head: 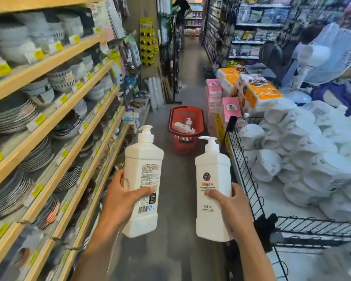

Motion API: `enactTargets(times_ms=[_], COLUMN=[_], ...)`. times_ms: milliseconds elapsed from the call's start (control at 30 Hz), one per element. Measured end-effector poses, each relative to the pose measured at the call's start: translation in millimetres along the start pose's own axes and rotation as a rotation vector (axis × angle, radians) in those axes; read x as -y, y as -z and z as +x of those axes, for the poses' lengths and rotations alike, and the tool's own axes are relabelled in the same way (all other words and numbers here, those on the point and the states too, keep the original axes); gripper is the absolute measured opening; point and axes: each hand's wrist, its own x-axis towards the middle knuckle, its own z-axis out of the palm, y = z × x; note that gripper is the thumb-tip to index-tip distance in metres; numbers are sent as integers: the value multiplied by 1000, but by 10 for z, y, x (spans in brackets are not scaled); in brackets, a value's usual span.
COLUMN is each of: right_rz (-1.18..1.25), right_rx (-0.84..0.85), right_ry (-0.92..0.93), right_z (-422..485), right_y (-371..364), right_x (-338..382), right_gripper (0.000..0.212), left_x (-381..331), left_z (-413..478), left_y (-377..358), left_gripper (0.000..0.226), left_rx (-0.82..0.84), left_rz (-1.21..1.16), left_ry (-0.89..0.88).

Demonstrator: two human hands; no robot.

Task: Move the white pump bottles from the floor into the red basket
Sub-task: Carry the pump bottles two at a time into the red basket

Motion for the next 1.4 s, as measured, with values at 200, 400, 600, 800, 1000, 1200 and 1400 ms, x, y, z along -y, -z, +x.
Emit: enactTargets(times_ms=[200,400,600,800,1000,1200,1400], right_rz=[-23,-16,-21,-54,-93,-93,-104], right_rx=[16,-7,-27,-21,-13,1,-1], right_ry=[-21,-17,-18,-31,-35,-4,7], right_z=[607,1174,1648,2064,2643,3299,3824], right_y=[-251,-669,-990,-1101,-1126,-1105,-1242], right_x=[169,456,700,861,972,1109,1178], right_gripper=[48,49,47,49,55,51,57], left_x=[-129,-151,-277,-384,-471,-664,-747], left_z=[677,1437,2094,2564,2995,3496,3856], left_y=[-77,-56,-16,-90,-407,-712,-768], left_gripper=[68,73,85,78,80,87,78], left_rx=[16,-4,9,7,7,15,-8], left_rz=[18,31,-1,28,-5,6,26], left_ry=[20,45,50,49,77,62,82])
